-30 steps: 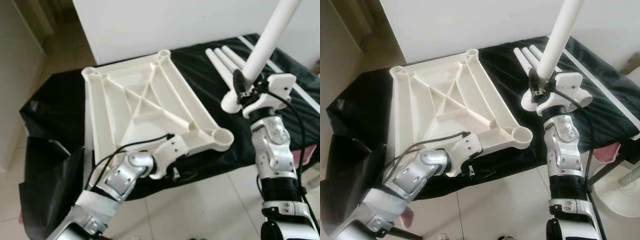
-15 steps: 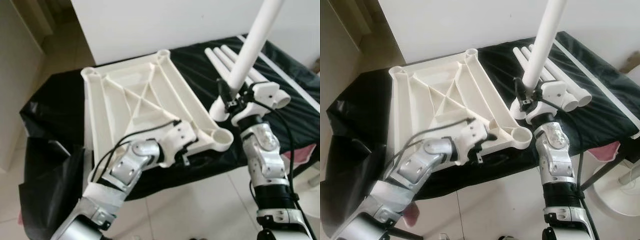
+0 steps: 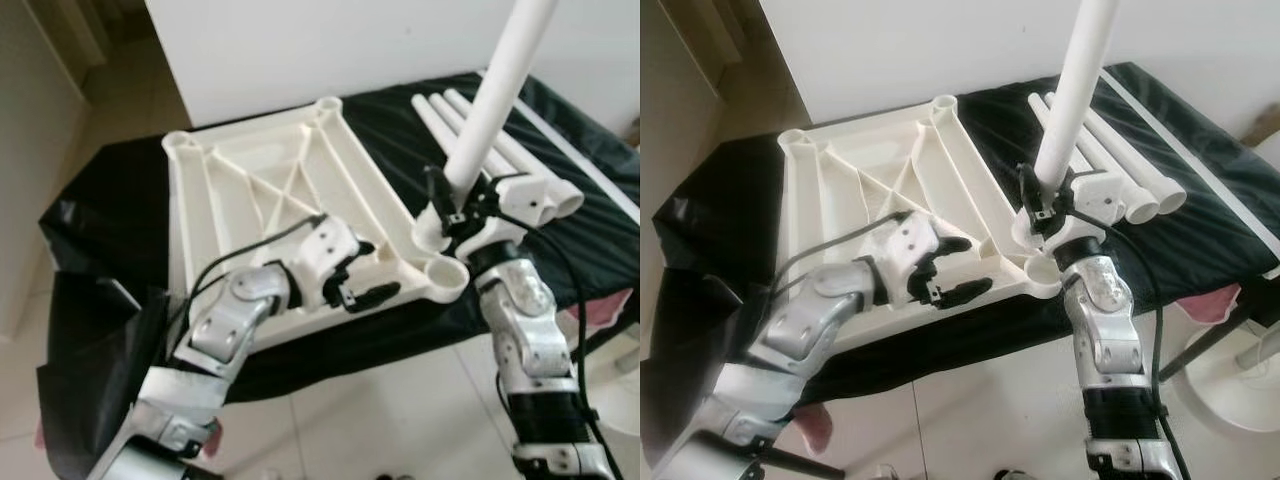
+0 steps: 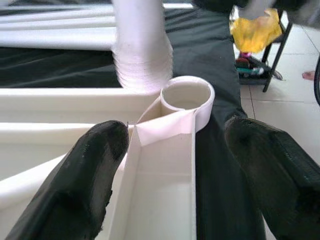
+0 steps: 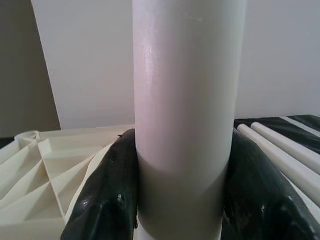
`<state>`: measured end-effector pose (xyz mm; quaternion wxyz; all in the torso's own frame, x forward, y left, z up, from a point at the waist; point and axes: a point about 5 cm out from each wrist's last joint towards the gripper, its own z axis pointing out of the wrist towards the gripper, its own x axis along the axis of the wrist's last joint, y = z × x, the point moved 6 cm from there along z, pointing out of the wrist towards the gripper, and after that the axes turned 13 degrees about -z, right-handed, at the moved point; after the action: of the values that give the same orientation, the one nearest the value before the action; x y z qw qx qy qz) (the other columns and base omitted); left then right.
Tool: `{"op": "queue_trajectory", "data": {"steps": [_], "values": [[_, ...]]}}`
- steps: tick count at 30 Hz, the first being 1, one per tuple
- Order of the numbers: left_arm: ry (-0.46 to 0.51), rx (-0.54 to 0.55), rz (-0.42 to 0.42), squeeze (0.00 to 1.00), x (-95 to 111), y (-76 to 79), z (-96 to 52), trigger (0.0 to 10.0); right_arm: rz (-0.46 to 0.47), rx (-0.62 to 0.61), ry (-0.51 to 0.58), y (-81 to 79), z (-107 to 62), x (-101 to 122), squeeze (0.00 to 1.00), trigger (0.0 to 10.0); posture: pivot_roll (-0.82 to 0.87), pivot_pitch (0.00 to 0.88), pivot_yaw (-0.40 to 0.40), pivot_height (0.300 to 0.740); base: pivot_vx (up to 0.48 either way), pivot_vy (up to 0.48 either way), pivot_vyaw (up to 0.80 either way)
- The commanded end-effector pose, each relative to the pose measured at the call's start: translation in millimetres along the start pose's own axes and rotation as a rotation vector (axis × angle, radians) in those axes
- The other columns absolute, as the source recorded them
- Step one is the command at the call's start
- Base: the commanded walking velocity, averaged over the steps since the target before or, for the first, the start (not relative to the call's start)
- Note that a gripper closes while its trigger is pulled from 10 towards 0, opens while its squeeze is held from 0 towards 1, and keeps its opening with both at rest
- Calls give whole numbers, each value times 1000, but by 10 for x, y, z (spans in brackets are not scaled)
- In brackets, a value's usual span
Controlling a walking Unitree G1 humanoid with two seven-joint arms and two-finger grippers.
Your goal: Building children table
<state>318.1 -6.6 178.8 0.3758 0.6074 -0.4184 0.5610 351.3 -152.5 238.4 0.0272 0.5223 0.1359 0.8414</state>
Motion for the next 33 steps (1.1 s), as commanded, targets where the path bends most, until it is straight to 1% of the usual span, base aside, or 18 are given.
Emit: {"op": "queue_trajectory", "data": {"steps": [1, 5, 6, 7, 9, 10, 11, 12, 14, 15, 17, 20, 21, 22, 26, 27, 30, 33], "values": [[22, 35, -16, 0, 25, -27, -55, 10000, -13, 6, -11, -30, -48, 14, 0, 10000, -24, 62, 24, 740, 0, 0, 0], [60, 76, -31, 0, 78, -9, -81, 10000, -7, -2, -62, -46, -203, -82, 0, 10000, -26, 58, 18, 740, 0, 0, 0], [61, 66, -68, 0, 79, 15, -81, 10000, -7, -7, -74, -43, -231, -105, 0, 10000, -27, 58, 15, 740, 0, 0, 0], [61, 66, -68, 0, 79, 15, -81, 10000, -7, -7, -74, -43, -231, -105, 0, 10000, -27, 58, 15, 740, 0, 0, 0], [71, 37, -96, 0, 96, 82, -89, 10000, -2, -23, -107, -34, -297, -177, 0, 10000, -28, 58, 12, 740, 0, 0, 0], [58, 11, -100, 0, 70, 136, -100, 10000, -2, -31, -127, -27, -336, -225, 0, 10000, -30, 59, 12, 740, 0, 0, 0], [45, -6, -81, 0, 41, 180, -114, 10000, -6, -37, -147, -20, -372, -268, 0, 10000, -31, 59, 14, 740, 0, 0, 0], [45, -6, -81, 0, 41, 180, -114, 10000, -6, -37, -147, -20, -372, -268, 0, 10000, -31, 59, 14, 740, 0, 0, 0], [5, -38, -80, 0, -42, 247, -132, 10000, -15, -43, -172, -5, -420, -328, 0, 10000, -31, 58, 14, 740, 0, 0, 0], [5, -38, -80, 0, -42, 247, -132, 10000, -15, -43, -172, -5, -420, -328, 0, 10000, -31, 58, 14, 740, 0, 0, 0], [-39, -58, -45, 0, -120, 312, -142, 10000, -26, -50, -207, 31, -474, -425, 0, 10000, -31, 60, 15, 740, 0, 0, 0], [-47, -55, -53, 0, -129, 311, -135, 10000, -27, -46, -219, 36, -490, -462, 0, 10000, -31, 61, 14, 740, 0, 0, 0], [-35, -38, -58, 0, -97, 281, -114, 10000, -11, -75, -251, 95, -523, -574, 0, 10000, -32, 63, 16, 740, 0, 0, 0], [-32, -34, -60, 0, -89, 274, -108, 10000, -4, -83, -259, 114, -527, -616, 0, 10000, -34, 63, 19, 740, 0, 0, 0], [-30, -30, -61, 0, -80, 272, -103, 10000, -1, -90, -268, 135, -524, -660, 0, 10000, -36, 67, 22, 740, 0, 0, 0], [-28, -28, -61, 0, -71, 274, -97, 10000, 18, -105, -275, 165, -501, -698, 0, 10000, -36, 71, 24, 740, 0, 0, 0], [-28, -25, -53, 0, -67, 271, -96, 10000, 32, -116, -280, 188, -483, -720, 0, 10000, -35, 72, 24, 740, 0, 0, 0], [-28, -15, -53, 0, -61, 256, -98, 10000, 57, -117, -275, 187, -450, -719, 0, 10000, -34, 74, 25, 740, 0, 0, 0]]}}
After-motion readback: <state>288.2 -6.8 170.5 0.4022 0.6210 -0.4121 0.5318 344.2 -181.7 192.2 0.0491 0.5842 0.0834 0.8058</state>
